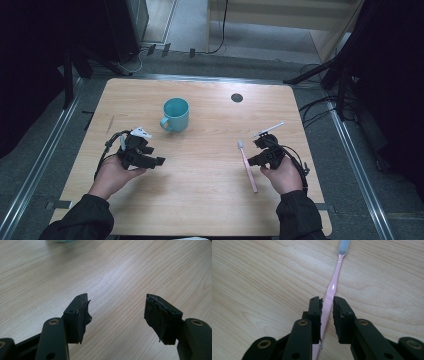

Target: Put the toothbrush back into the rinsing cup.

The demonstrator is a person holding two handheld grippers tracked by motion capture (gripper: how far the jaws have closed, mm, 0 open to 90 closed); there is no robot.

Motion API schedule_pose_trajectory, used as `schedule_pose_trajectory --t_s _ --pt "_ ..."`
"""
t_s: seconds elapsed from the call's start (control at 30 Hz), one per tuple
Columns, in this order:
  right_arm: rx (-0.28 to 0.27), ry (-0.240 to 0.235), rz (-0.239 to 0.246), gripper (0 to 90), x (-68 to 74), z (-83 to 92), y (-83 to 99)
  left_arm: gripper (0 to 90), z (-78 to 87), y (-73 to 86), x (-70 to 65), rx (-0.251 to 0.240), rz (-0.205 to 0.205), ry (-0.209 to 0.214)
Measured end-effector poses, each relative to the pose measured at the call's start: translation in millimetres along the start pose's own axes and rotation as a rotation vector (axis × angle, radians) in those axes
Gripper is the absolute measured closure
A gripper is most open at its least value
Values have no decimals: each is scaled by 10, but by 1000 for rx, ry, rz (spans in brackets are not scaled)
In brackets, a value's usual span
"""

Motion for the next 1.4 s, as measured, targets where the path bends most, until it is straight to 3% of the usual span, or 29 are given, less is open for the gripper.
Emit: schedule_pose_trajectory --t_s 0.07,0.37,0.5,0.63,1.4 --pt "3 20 -16 720 17 -1 -8 362 7 3 5 -2 0 -3" --pt "31 54 -39 687 30 -46 -45 359 -2 -1 -10 -2 -6 2" --pt "44 45 -27 711 62 -66 -65 359 -7 -5 -14 1 -8 4" --pt "83 91 7 722 121 -128 -97 359 -10 -6 -15 1 -8 1" --pt "167 105 10 717 88 -329 -122 358 -18 3 -4 17 -7 5"
Point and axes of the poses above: each handheld gripper's, and its own axes: z roughly backward along the jaws, y roughly out of its underside, x roughly to its left, the point moved 2 cm from there along -z, roughly forward along the jaws, and after that the axes turned 7 degrees about x, right-handed, at the moved point
